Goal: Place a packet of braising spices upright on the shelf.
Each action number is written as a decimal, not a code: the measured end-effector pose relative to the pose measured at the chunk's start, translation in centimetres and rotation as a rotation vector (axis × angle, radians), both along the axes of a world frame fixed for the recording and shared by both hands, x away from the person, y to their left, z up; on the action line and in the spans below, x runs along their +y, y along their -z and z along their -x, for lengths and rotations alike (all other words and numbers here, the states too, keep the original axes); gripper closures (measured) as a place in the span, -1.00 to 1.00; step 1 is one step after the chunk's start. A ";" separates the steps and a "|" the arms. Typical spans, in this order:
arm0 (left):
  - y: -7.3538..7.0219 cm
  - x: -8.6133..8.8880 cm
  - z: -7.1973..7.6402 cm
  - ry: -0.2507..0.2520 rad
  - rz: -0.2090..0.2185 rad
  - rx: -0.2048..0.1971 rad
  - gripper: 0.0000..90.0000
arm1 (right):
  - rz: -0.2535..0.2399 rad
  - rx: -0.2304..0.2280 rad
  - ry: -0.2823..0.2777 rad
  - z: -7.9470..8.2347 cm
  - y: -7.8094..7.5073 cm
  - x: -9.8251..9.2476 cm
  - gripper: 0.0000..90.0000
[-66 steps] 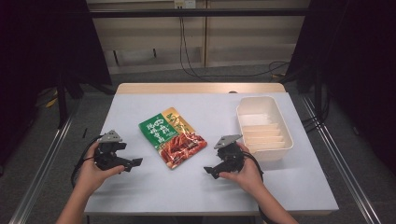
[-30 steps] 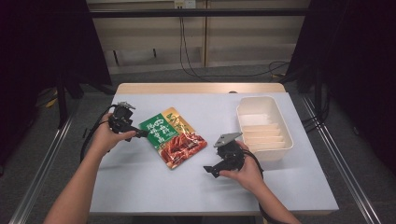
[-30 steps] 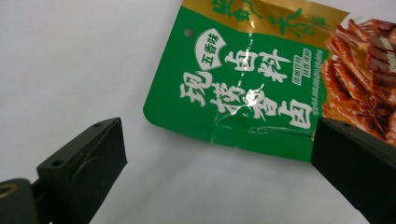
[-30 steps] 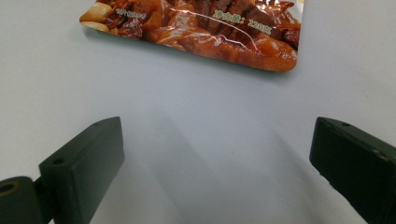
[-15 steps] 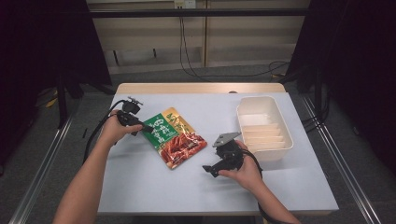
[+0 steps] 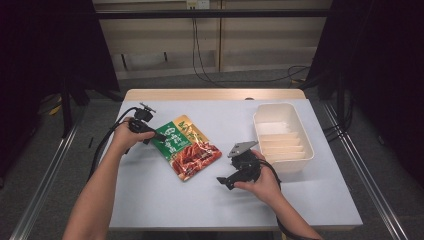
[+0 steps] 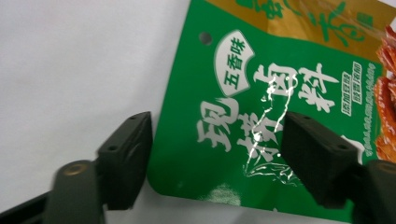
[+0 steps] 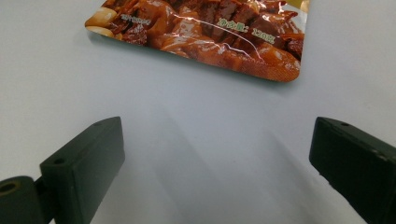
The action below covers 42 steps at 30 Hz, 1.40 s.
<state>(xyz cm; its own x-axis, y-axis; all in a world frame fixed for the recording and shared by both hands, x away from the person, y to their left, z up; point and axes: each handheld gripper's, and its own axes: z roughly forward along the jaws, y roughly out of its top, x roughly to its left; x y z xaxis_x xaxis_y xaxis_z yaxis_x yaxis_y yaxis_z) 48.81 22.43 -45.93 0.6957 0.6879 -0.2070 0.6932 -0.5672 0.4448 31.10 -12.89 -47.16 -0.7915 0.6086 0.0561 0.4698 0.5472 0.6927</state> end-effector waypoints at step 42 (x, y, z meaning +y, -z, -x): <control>-9.0 -1.0 2.3 0.122 -0.001 0.029 1.00 | 0.006 -0.009 -0.028 -0.7 -1.4 0.1 -0.93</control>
<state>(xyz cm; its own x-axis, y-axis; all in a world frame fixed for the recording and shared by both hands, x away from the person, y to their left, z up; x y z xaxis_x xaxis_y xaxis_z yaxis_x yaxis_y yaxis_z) 46.53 21.41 -36.91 0.7678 0.5988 -0.2278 0.6317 -0.6483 0.4250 31.83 -12.74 -45.76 -0.8084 0.5868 0.0454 0.4482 0.5639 0.6936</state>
